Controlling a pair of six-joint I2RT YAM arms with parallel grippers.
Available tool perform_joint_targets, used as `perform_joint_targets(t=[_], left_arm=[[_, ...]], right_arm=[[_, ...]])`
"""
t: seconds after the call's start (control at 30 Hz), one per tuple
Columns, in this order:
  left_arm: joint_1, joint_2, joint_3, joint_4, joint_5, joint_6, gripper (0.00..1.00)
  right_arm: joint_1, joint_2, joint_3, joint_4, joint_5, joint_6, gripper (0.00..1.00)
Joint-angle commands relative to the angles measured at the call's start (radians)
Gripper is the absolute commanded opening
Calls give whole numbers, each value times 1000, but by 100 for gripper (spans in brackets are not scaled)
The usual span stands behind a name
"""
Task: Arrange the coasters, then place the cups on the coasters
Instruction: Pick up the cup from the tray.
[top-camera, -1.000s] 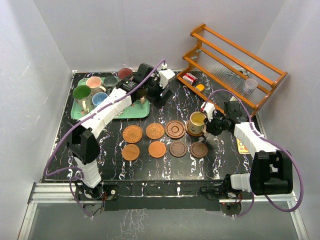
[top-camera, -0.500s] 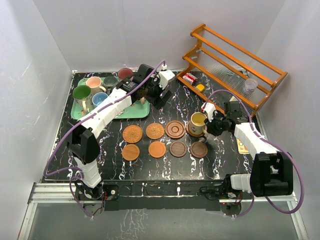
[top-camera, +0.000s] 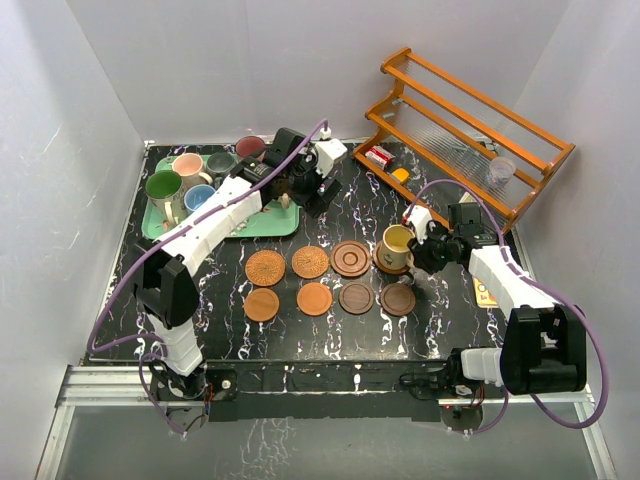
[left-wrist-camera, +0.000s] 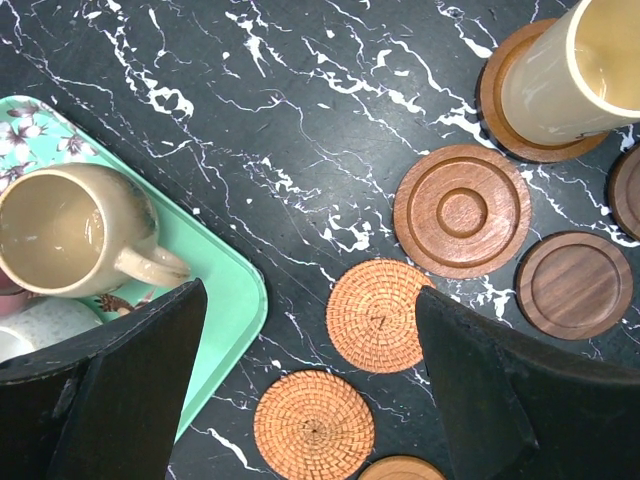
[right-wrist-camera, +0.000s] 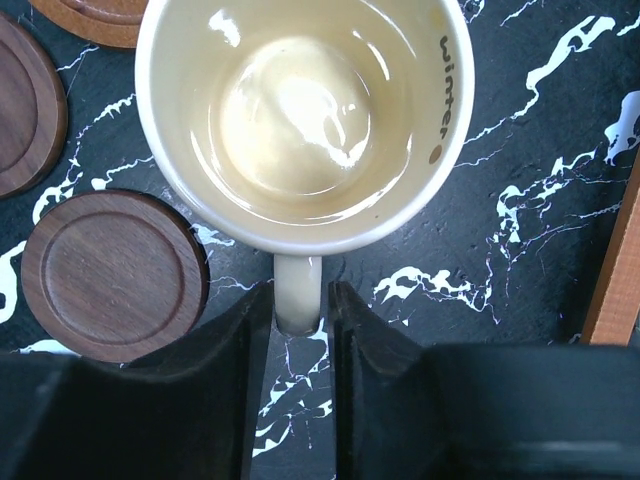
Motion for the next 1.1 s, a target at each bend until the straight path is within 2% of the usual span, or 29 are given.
perform_joint_targets(t=[0.0,0.1,0.27,0.37,0.6,0.87,1.07], left_arm=[[26,-77,-17,21,-18,-18,85],[57,-78,-12,27,-23,-39,84],[140,-73,-9,29,-23,-67,84],[227,-56,9,-4,-1,-80,83],[451,-71,-30,-36,61,-107,80],[721,-70,-81,-84,87,-57,72],[785,-65,-149,-80,39,-7,64]], right_arm=[[-4,-6,39,9,-5,15,31],[-4,-6,58,9,6,43,45],[-4,-12,125,-21,35,95,55],[-4,-16,193,-58,49,147,58],[10,-9,333,-74,44,271,60],[50,23,356,-1,-23,373,60],[57,14,328,12,-35,372,60]])
